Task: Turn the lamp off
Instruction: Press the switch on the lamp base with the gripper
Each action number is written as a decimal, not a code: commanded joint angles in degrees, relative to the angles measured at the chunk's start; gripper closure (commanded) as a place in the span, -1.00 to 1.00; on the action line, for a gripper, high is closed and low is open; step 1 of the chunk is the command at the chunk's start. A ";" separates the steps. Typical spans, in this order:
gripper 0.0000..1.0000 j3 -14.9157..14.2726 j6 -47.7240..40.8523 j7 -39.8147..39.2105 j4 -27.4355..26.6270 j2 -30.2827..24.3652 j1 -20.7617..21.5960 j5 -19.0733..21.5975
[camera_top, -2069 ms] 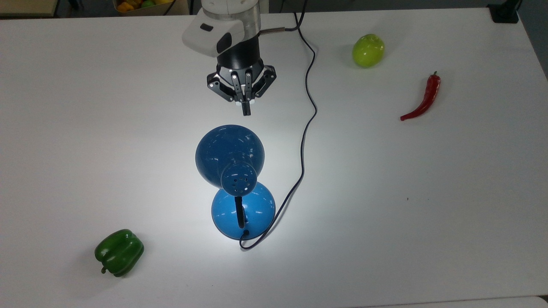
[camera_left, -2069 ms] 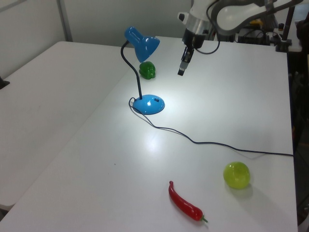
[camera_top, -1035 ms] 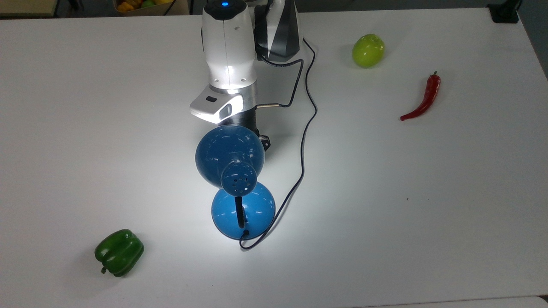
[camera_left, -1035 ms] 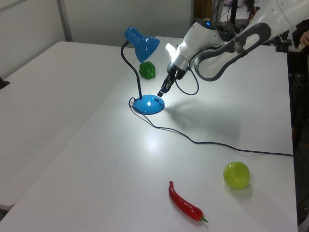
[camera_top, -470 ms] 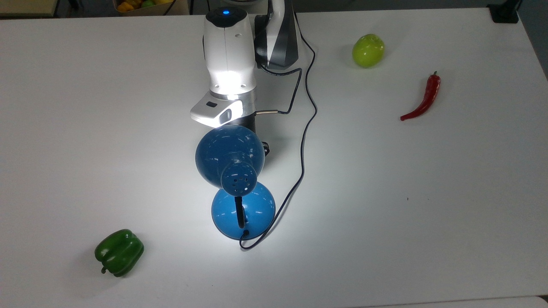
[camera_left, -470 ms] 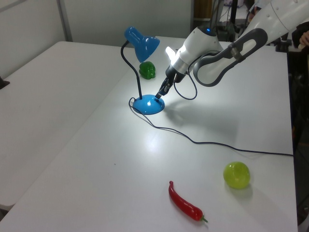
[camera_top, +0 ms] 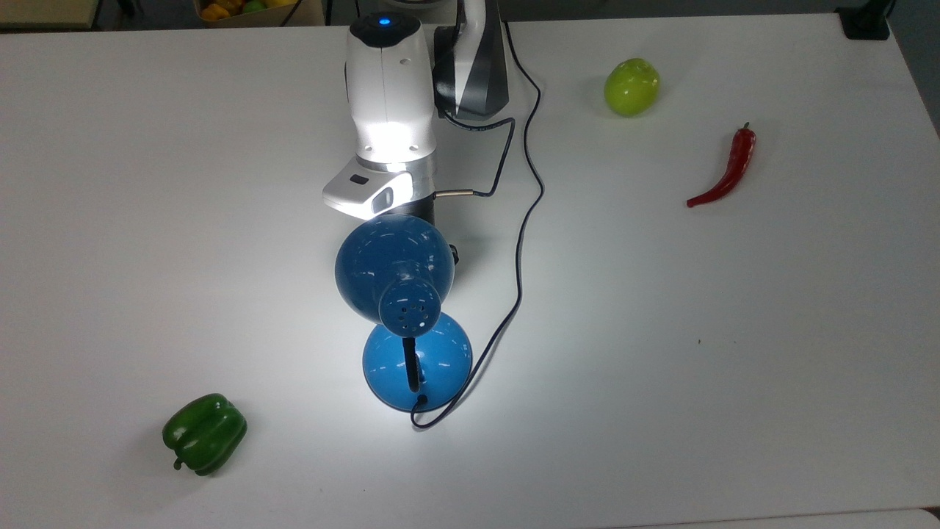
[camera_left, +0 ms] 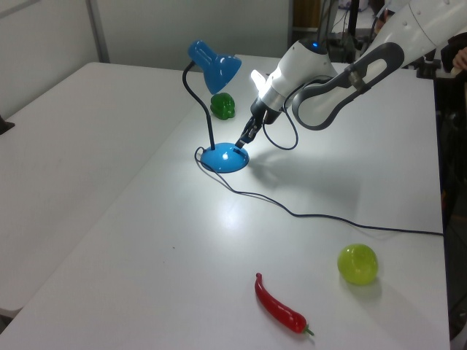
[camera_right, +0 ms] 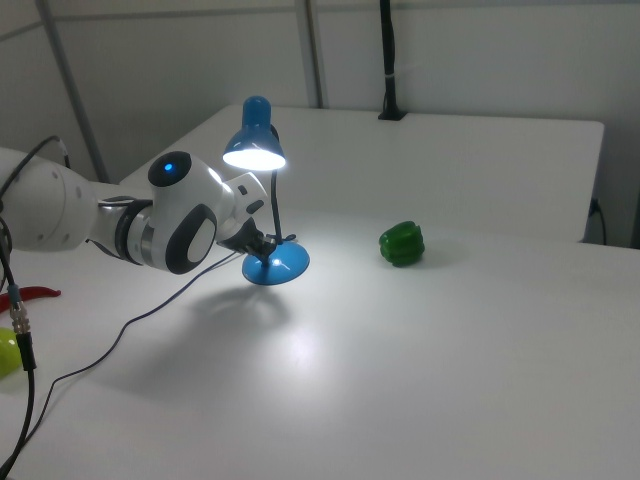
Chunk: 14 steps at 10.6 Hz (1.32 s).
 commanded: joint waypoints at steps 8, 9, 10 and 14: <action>1.00 -0.46 1.16 -1.47 -0.25 1.50 -0.17 -0.65; 1.00 -0.46 1.08 -2.34 -0.42 1.50 -0.17 -0.65; 1.00 -0.46 0.90 -2.70 -0.51 1.50 -0.17 -0.65; 1.00 -0.46 0.72 -2.87 -0.69 1.58 -0.17 -0.65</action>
